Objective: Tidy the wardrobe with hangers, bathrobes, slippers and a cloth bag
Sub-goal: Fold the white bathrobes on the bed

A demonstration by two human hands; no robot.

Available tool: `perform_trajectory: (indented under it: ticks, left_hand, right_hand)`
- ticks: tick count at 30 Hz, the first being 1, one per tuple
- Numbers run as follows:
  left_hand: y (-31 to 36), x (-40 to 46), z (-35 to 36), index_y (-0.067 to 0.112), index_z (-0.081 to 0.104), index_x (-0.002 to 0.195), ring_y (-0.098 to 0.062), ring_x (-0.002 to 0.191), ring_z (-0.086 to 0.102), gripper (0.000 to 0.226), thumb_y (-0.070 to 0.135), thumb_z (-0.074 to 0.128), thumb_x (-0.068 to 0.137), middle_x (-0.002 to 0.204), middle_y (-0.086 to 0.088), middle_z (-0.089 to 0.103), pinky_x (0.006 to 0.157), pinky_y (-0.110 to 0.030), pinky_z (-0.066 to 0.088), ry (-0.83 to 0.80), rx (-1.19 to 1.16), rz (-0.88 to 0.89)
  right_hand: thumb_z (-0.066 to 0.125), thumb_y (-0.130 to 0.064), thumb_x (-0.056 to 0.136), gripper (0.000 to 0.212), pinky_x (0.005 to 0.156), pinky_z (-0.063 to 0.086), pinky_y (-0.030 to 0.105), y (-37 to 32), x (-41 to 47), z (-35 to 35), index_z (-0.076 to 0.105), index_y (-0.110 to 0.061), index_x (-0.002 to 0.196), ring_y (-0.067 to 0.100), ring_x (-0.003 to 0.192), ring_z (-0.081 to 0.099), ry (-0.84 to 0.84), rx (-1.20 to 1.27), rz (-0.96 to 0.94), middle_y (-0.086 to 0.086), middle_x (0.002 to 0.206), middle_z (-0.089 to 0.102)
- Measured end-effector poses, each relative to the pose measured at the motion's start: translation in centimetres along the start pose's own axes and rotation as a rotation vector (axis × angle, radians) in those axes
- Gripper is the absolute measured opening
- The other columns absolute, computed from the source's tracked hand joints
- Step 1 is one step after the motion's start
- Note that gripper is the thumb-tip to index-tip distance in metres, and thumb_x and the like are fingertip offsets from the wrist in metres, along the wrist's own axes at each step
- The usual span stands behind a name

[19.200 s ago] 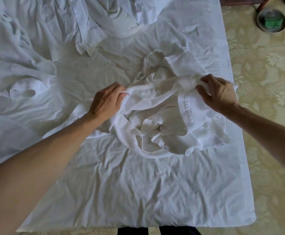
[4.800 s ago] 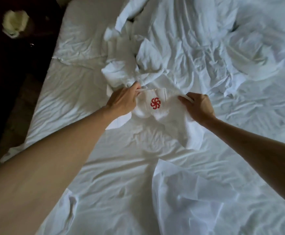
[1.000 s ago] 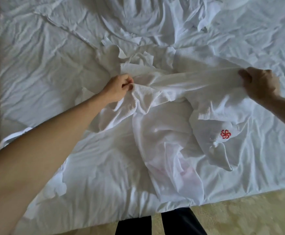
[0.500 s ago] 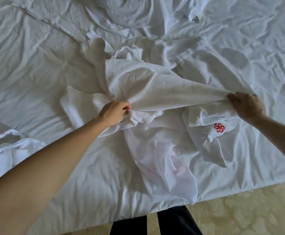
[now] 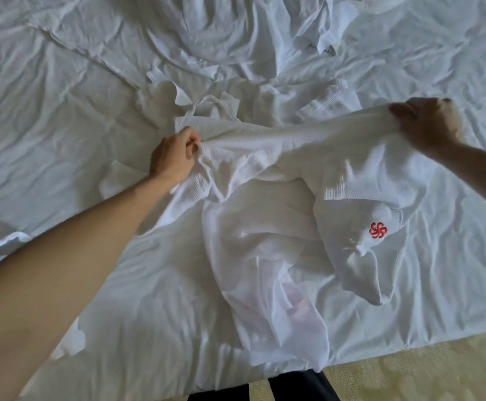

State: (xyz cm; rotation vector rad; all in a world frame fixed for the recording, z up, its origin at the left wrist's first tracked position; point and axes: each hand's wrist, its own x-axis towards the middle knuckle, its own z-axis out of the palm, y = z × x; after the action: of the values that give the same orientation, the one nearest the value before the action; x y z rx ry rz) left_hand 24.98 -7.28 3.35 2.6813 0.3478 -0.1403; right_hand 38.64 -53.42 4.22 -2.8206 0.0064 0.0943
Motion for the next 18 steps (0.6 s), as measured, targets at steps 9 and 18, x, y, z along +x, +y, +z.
perform_trajectory:
  ticks: [9, 18]
  left_hand:
    - [-0.3, 7.6, -2.7, 0.019, 0.060, 0.106, -0.032, 0.104, 0.062, 0.012, 0.014, 0.053, 0.098, 0.111, -0.007, 0.070, 0.078, -0.040, 0.048, 0.027, 0.129, -0.122]
    - [-1.2, 11.0, 0.7, 0.017, 0.063, 0.113, -0.034, 0.110, 0.061, 0.018, 0.022, 0.055, 0.098, 0.117, -0.011, 0.068, 0.081, -0.039, 0.047, -0.070, 0.148, -0.202]
  right_hand:
    - [0.046, -0.059, 0.095, 0.054, 0.076, 0.045, 0.039, -4.2, 9.5, 2.1, 0.072, -0.013, 0.090, 0.040, 0.093, 0.063, -0.160, -0.083, -0.016, 0.023, 0.097, 0.066]
    - [0.055, -0.055, 0.093, 0.050, 0.075, 0.045, 0.038, -3.4, 12.9, 8.5, 0.071, -0.011, 0.077, 0.035, 0.081, 0.058, -0.284, -0.142, 0.049, 0.015, 0.084, 0.061]
